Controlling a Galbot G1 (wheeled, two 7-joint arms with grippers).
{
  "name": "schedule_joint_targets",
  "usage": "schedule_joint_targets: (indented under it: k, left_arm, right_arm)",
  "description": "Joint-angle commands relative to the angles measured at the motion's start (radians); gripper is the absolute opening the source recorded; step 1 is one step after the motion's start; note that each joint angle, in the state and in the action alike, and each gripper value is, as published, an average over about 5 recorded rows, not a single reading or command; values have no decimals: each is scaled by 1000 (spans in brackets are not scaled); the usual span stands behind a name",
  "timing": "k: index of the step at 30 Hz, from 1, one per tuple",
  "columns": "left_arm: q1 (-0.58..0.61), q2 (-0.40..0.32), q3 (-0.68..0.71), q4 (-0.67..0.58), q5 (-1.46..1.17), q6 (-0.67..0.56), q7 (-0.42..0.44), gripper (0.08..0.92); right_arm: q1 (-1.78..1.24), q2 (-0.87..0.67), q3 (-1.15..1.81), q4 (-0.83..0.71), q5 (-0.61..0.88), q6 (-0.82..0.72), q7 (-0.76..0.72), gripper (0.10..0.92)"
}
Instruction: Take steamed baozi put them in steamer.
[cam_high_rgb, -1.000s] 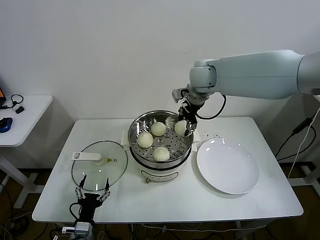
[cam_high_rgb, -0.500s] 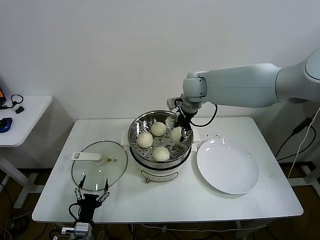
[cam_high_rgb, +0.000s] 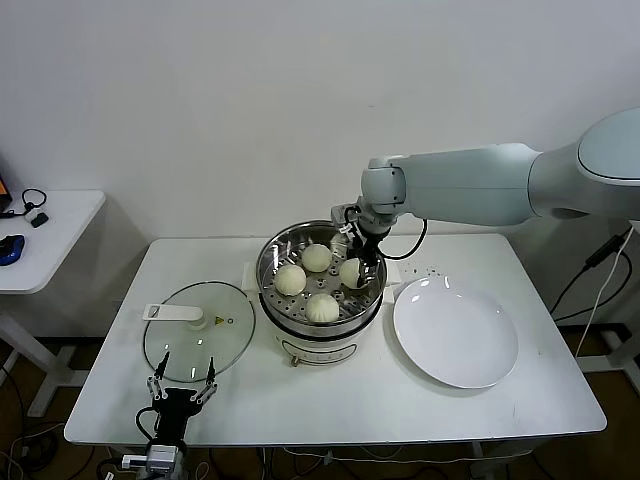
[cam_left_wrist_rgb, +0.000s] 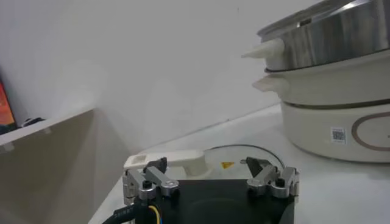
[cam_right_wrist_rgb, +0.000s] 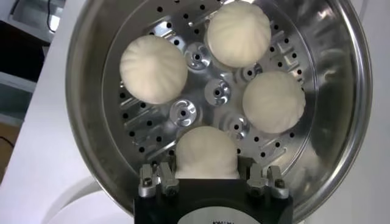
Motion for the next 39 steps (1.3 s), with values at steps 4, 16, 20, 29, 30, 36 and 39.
schedule_joint_targets:
  k: [4,16,20,29,30,36,39]
  left_arm:
    - [-2,-49,-1,3,0,0,0,823]
    - [-1,-49,-4,1,0,-1,0,823]
    - [0,-49,-5,1,0,-3,0,823]
    - [1,-49,-3,-5,1,-3,0,823]
    - [1,-49,-2,-6,1,-2,0,823]
    - [4,-49,2,-9,6,-2,0,823]
    - [7,-49,4,-10,9,-2,0,823]
  right_arm:
    - [-32,6,8,-29,-7,0,3,649]
    - [-37,19,12,-43,-16,3,6,651]
    - [-30,16,11,-42,-17,4,11,694]
    - [18,-12,16,-16,14,7,9,821]
    - [27,-19,16,-10,17,7,8,822]
    - [86,-73,13,31,35,-10,29,823]
    - [111,-113,29,59,37,-33,62,823]
